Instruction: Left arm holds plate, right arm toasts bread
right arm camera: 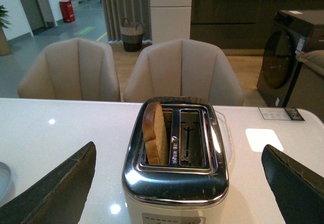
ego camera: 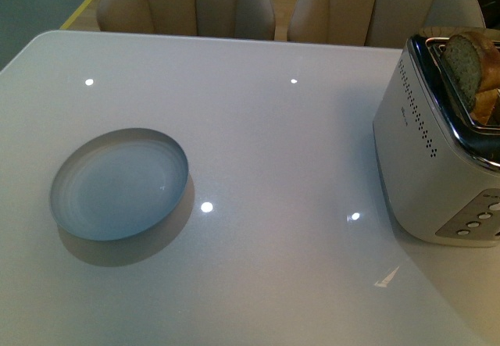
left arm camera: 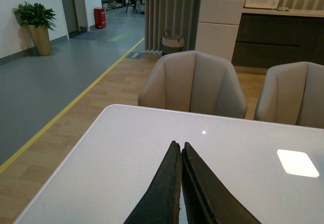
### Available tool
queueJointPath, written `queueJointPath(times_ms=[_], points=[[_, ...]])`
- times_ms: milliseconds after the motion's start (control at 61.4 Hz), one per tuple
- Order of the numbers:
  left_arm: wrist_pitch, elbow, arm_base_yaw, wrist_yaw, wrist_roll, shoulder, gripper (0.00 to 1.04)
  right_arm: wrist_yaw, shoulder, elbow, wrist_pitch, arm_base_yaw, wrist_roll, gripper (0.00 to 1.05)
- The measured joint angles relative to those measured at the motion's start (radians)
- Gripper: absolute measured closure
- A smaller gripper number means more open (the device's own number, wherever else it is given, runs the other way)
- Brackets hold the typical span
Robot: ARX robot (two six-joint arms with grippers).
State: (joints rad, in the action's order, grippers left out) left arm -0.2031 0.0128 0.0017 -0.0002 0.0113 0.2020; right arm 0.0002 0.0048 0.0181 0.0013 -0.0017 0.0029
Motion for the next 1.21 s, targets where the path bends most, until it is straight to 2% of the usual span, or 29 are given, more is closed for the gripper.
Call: queueJointPath(times_ms=[98, 195, 749, 1205], points=[[0.025, 0.000, 0.000, 0.000, 0.000, -0.025, 1.02, 0.000, 0.000, 0.000, 0.000, 0.000, 0.000, 0.09], [0.188, 0.000, 0.000, 0.000, 0.000, -0.159, 1.02, 0.000, 0.000, 0.000, 0.000, 0.000, 0.000, 0.09], [0.201, 0.000, 0.000, 0.000, 0.000, -0.196, 1.01, 0.000, 0.000, 0.000, 0.000, 0.000, 0.000, 0.09], [0.201, 0.000, 0.000, 0.000, 0.000, -0.196, 0.15, 0.000, 0.000, 0.000, 0.000, 0.000, 0.000, 0.09]])
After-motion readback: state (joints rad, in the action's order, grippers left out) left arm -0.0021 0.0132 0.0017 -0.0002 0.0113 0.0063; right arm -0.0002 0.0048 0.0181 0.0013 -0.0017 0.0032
